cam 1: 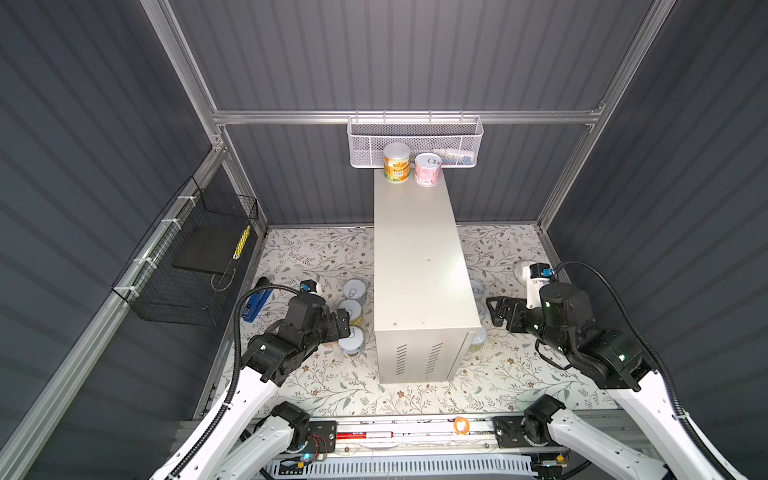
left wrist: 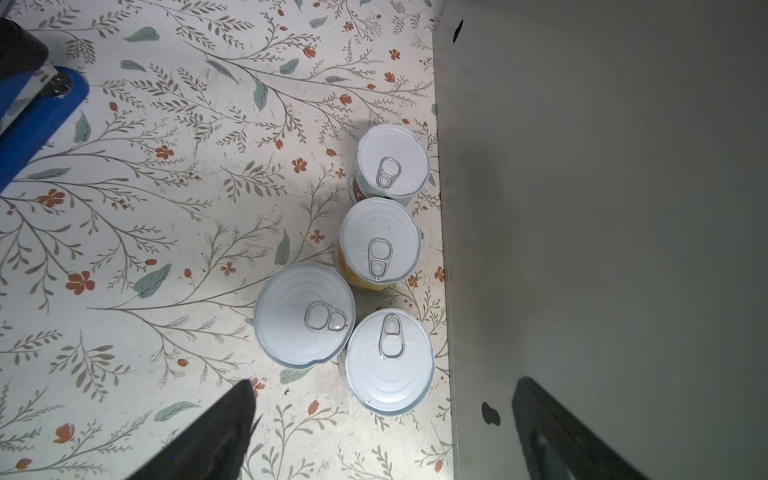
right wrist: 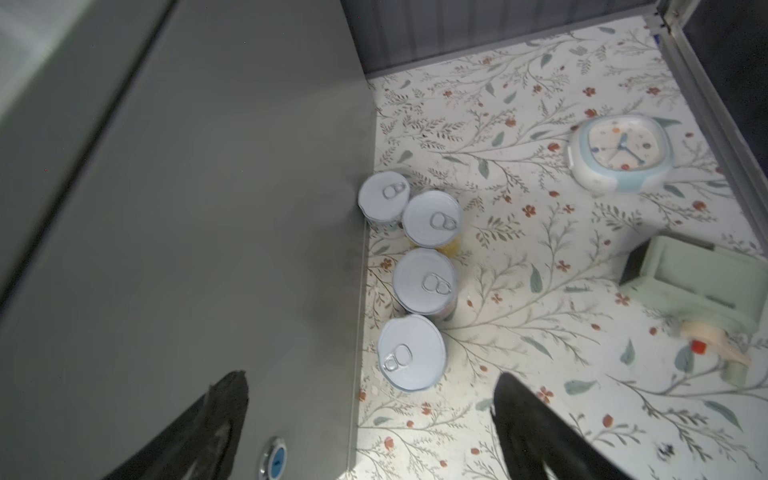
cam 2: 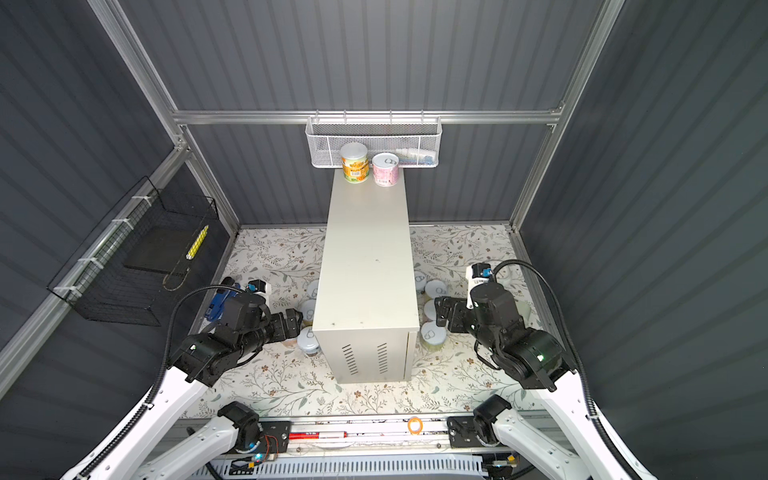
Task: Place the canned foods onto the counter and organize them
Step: 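Lower both grippers toward the floor cans beside the cabinet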
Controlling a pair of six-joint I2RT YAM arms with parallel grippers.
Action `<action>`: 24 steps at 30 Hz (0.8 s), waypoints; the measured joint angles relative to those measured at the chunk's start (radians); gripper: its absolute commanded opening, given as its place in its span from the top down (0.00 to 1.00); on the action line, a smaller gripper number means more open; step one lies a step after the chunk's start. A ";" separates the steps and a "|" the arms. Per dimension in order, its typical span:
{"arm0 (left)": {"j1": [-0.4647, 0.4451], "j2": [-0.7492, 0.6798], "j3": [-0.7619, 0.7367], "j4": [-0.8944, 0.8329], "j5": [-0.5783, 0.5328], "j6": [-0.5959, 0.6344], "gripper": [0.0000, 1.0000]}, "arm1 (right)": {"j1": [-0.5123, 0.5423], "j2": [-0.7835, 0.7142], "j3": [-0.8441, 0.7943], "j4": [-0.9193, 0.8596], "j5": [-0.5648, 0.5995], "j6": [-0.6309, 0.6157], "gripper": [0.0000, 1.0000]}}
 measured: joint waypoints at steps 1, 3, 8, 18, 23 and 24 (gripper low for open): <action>-0.017 0.000 -0.003 0.001 -0.009 -0.007 0.03 | 0.000 -0.019 -0.029 -0.008 0.003 0.012 0.04; -0.054 0.003 -0.011 0.002 -0.023 -0.023 0.03 | 0.000 -0.055 -0.101 -0.020 0.005 0.047 0.02; -0.080 0.041 -0.014 0.023 -0.026 -0.047 0.03 | 0.000 -0.104 -0.250 -0.024 0.005 0.119 0.01; -0.098 0.123 -0.013 0.131 0.011 -0.074 0.03 | 0.000 -0.090 -0.372 0.021 0.004 0.221 0.01; -0.106 0.164 -0.013 0.180 0.014 -0.080 0.03 | 0.000 -0.006 -0.379 0.073 0.001 0.230 0.01; -0.106 0.170 -0.013 0.187 0.014 -0.080 0.03 | 0.000 0.008 -0.379 0.084 0.000 0.230 0.01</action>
